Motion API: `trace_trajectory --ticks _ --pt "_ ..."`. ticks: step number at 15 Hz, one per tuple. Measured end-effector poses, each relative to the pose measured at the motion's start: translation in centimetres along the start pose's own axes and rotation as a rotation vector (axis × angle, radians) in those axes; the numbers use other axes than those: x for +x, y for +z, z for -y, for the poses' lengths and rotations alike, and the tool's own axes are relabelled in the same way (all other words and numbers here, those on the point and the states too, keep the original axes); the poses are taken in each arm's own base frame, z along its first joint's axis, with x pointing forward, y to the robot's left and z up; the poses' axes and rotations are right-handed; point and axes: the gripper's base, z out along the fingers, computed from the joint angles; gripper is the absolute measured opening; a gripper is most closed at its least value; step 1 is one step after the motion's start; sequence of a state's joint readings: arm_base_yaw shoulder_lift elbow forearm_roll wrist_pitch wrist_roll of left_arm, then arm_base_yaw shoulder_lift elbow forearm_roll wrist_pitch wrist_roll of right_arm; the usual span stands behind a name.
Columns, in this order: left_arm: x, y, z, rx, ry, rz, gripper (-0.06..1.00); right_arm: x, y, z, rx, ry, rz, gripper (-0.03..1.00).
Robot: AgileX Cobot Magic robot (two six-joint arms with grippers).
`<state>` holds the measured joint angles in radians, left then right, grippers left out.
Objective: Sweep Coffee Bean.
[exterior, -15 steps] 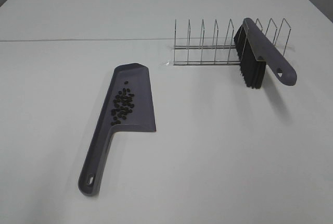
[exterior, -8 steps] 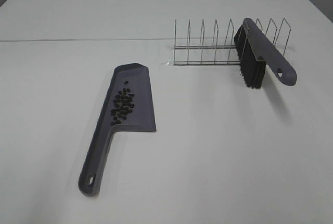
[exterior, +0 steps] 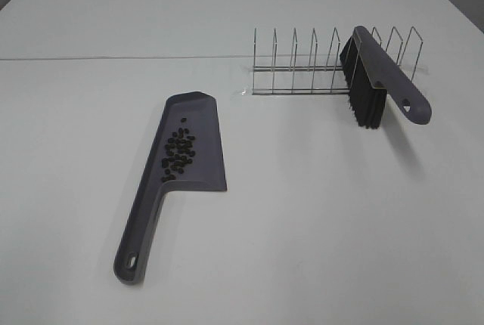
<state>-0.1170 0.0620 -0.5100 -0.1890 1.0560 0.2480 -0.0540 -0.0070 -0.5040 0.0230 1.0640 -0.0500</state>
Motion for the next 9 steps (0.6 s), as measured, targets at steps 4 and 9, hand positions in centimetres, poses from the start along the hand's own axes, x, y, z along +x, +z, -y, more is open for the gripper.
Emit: trace_trajectory --ticks 4,9 --pt "0.5 -0.82 0.22 -0.042 -0.002 0.06 0.54 0.0 0.0 0.0 0.0 0.0 0.0 0.7" --pt "0.5 -0.82 0.22 -0.043 0.0 0.059 0.54 0.0 0.0 0.0 0.0 0.0 0.0 0.7"
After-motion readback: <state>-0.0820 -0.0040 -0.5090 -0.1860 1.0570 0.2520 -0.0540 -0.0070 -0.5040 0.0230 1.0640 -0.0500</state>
